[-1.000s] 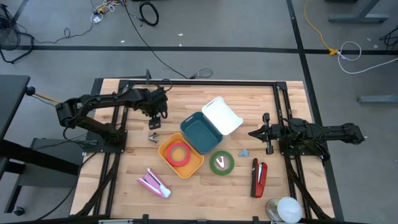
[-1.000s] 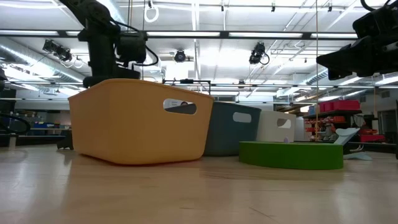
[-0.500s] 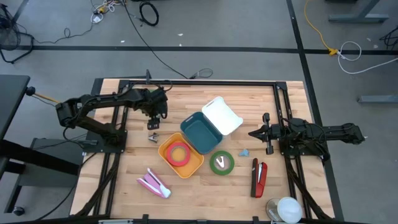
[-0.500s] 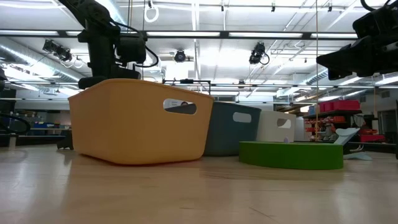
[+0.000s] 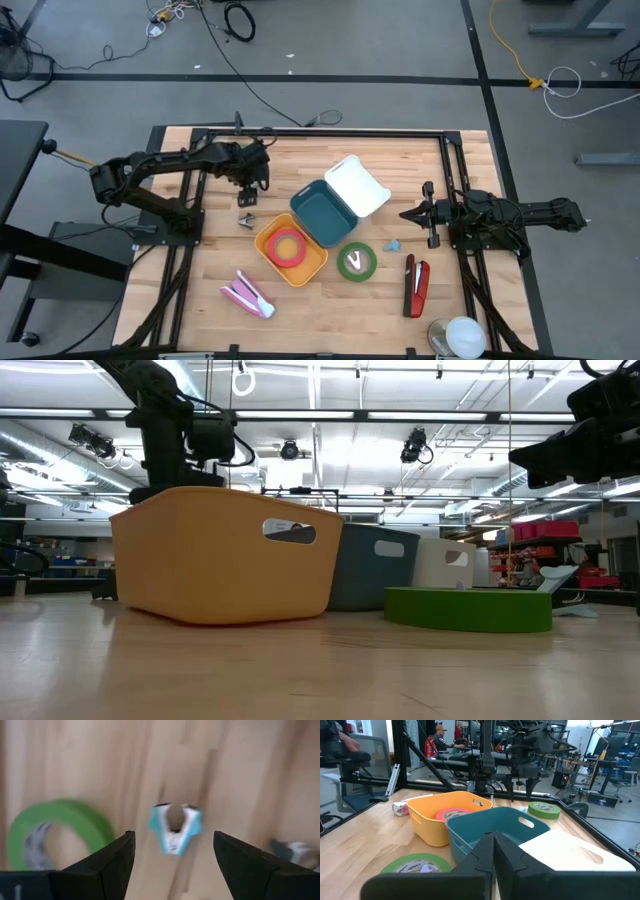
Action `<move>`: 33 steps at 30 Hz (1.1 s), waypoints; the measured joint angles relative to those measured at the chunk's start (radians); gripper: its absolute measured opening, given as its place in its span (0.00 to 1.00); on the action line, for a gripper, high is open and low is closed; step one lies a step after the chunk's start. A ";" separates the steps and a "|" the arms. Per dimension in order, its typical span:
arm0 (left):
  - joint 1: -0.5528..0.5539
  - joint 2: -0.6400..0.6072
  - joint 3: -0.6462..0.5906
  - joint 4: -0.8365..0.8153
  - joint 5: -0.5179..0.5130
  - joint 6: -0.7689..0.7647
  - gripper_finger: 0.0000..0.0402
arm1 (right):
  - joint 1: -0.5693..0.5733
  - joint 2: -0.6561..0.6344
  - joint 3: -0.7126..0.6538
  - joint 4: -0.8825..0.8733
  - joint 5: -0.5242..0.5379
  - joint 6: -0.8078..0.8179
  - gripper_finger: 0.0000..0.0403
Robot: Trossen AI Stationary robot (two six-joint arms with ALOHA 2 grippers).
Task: Pick and place Stapler, Stapler remover, tape
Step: Put the top green tape into the yellow bin
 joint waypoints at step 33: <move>0.244 0.174 0.043 0.131 -0.023 -0.328 0.68 | 0.000 0.000 0.000 0.000 0.000 0.000 0.03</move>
